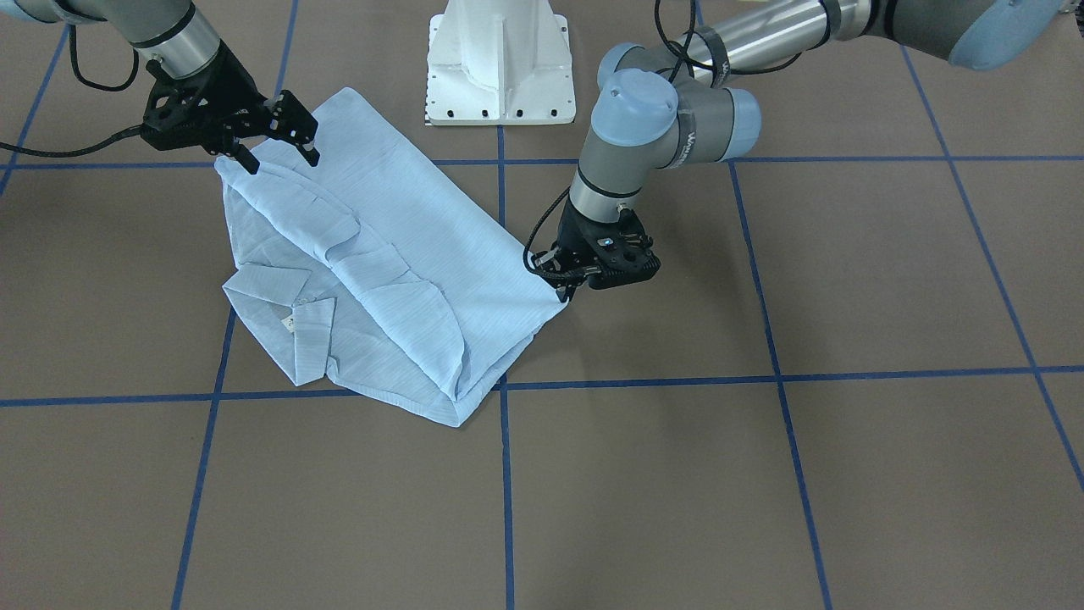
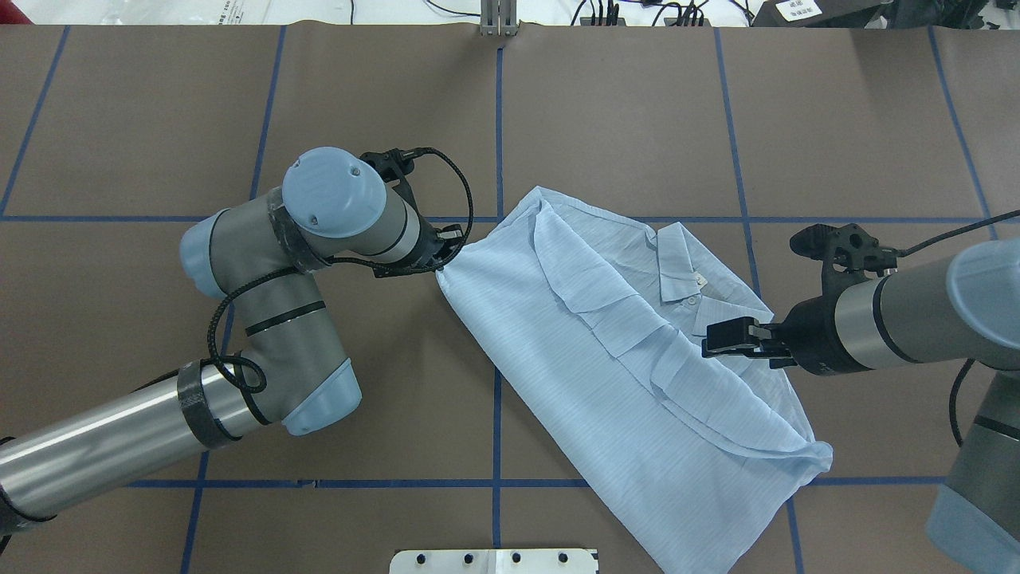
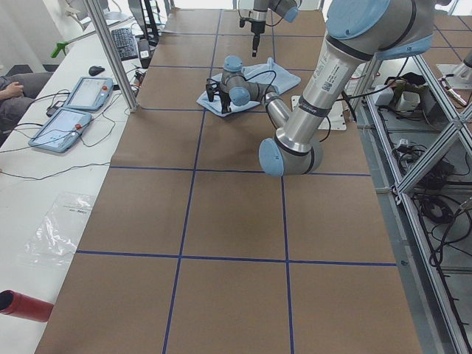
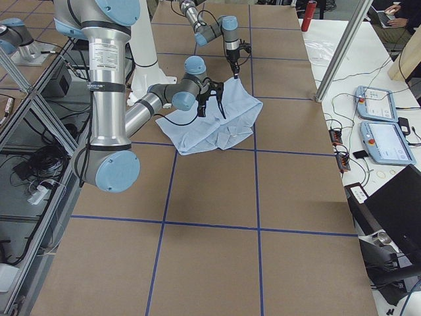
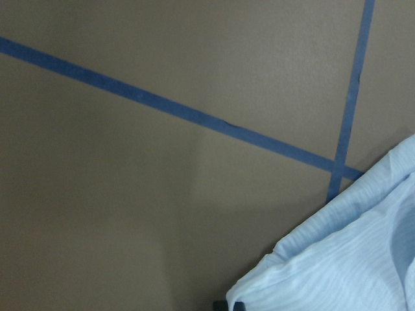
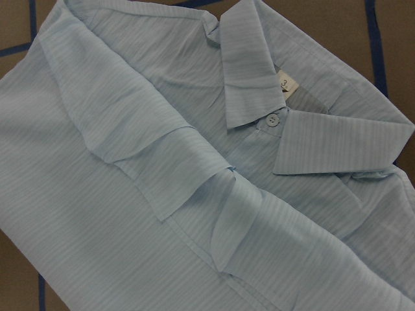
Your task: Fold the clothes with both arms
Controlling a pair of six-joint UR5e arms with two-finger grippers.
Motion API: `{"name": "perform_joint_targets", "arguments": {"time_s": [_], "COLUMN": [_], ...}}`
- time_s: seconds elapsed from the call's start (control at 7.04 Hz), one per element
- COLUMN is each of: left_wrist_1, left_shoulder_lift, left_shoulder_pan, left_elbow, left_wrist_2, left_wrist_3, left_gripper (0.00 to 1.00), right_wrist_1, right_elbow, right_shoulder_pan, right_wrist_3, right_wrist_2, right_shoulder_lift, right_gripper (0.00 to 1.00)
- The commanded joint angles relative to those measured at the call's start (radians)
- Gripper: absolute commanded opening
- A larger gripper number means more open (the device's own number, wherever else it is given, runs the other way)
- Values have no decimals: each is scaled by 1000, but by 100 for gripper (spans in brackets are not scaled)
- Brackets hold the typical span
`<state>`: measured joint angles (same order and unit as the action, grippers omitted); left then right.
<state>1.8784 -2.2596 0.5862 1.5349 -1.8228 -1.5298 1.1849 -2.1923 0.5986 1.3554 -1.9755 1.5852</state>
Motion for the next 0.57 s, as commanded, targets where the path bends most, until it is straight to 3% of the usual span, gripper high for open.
{"name": "perform_joint_targets", "arguments": {"time_s": [0.0,0.14,0.43], "left_wrist_1": [37,139,270], "left_shoulder_lift": [-105,-163,-237], "left_shoulder_pan": [70,116,171], "left_elbow": [-172,-321,-511], "left_wrist_2": [45,54,86], "left_wrist_3": [72,118,206], "left_gripper": [0,0,0], "right_wrist_1": [-1,-1,-1], "right_elbow": [0,3,8], "right_shoulder_pan": [35,39,56], "right_wrist_3": [1,1,1], "right_wrist_2": [-3,3,6], "right_shoulder_lift": [-2,-4,-17], "right_gripper": [100,100,100]}}
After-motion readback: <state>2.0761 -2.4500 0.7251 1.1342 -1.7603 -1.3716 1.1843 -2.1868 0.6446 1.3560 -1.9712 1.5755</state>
